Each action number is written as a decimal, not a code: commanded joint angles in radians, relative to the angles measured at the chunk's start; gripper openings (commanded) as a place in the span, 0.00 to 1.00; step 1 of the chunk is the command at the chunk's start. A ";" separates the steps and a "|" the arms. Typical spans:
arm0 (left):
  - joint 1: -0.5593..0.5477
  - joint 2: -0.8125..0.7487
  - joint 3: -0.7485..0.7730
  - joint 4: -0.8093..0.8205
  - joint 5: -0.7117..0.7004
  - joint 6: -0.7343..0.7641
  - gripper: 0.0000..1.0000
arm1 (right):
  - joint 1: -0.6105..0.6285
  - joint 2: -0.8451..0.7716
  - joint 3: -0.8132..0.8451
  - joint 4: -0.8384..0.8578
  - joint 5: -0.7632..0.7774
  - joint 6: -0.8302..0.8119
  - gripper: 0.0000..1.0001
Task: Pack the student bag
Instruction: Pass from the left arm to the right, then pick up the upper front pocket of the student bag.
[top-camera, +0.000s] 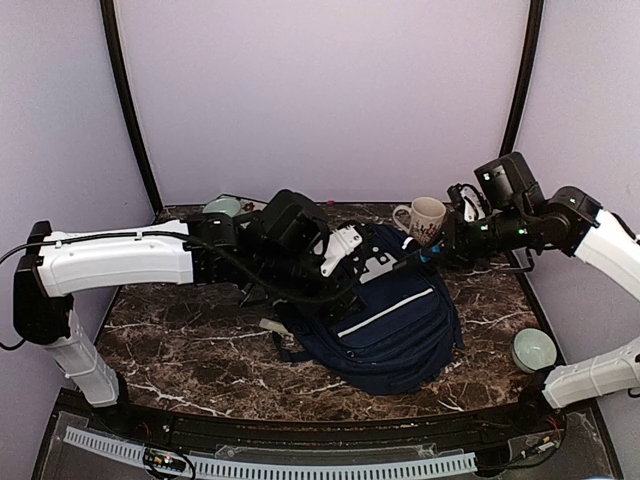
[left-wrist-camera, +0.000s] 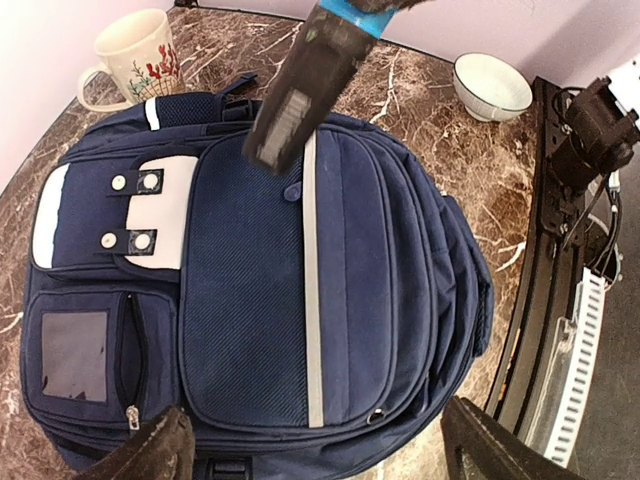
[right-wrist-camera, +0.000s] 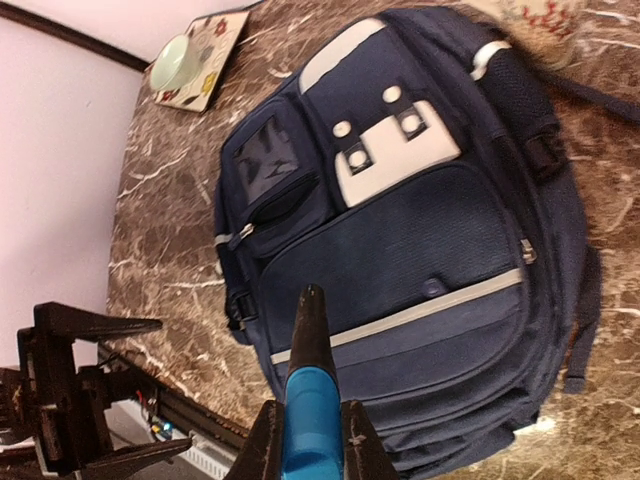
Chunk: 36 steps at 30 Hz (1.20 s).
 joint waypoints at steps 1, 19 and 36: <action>-0.001 0.068 0.086 -0.048 0.002 -0.037 0.85 | -0.049 -0.073 0.016 -0.101 0.231 -0.045 0.00; -0.085 0.529 0.531 -0.160 -0.168 0.045 0.77 | -0.086 -0.276 -0.037 -0.163 0.445 0.014 0.00; -0.097 0.646 0.631 -0.282 -0.495 0.007 0.16 | -0.088 -0.304 -0.073 -0.122 0.385 0.013 0.00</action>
